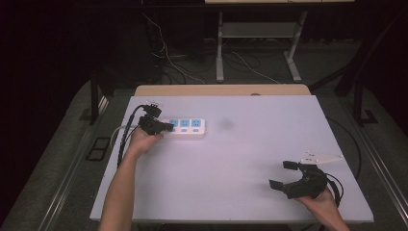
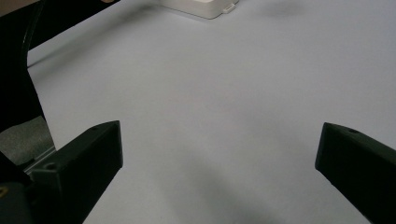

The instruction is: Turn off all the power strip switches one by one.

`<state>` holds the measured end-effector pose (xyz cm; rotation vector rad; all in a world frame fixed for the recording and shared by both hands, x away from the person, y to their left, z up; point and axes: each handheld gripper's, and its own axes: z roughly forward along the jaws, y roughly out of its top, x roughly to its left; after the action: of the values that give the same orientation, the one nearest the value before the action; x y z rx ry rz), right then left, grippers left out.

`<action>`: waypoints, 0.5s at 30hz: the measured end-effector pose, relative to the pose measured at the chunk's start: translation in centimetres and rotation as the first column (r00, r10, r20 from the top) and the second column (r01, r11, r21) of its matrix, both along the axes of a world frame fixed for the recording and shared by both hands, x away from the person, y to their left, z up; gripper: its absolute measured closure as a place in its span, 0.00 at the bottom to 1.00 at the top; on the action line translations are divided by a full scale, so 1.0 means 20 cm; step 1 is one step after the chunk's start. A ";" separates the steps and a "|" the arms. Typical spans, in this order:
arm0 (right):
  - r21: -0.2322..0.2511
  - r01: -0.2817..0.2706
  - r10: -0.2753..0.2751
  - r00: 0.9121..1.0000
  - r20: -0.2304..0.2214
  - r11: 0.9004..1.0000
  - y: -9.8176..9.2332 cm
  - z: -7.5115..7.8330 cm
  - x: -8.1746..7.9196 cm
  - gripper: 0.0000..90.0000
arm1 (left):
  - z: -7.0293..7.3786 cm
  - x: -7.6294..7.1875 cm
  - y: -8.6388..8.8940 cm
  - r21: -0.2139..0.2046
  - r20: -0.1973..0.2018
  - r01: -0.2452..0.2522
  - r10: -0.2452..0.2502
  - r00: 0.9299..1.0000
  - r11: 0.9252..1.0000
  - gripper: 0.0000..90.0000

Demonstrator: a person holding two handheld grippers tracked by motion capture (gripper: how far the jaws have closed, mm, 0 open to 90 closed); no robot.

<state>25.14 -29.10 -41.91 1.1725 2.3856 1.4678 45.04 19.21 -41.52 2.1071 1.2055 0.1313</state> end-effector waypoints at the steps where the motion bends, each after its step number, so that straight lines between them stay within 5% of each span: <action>1: 0.000 0.000 0.000 1.000 0.000 1.000 0.00 0.00 0.00 0.01 | 0.00 0.00 -0.01 0.012 0.008 0.001 -0.001 1.000 1.000 0.99; 5: 0.000 0.006 -0.006 1.000 0.002 1.000 0.00 0.00 0.00 0.01 | 0.01 -0.01 -0.02 0.039 0.021 0.004 -0.004 1.000 0.999 0.99; 15: 0.002 0.016 -0.016 1.000 0.005 1.000 -0.01 0.01 0.00 0.01 | 0.03 -0.02 -0.02 0.033 0.038 0.029 -0.031 0.999 0.999 0.99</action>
<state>25.10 -29.29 -41.81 1.1849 2.3663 1.4672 44.55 18.80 -40.98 2.1398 1.1559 0.1781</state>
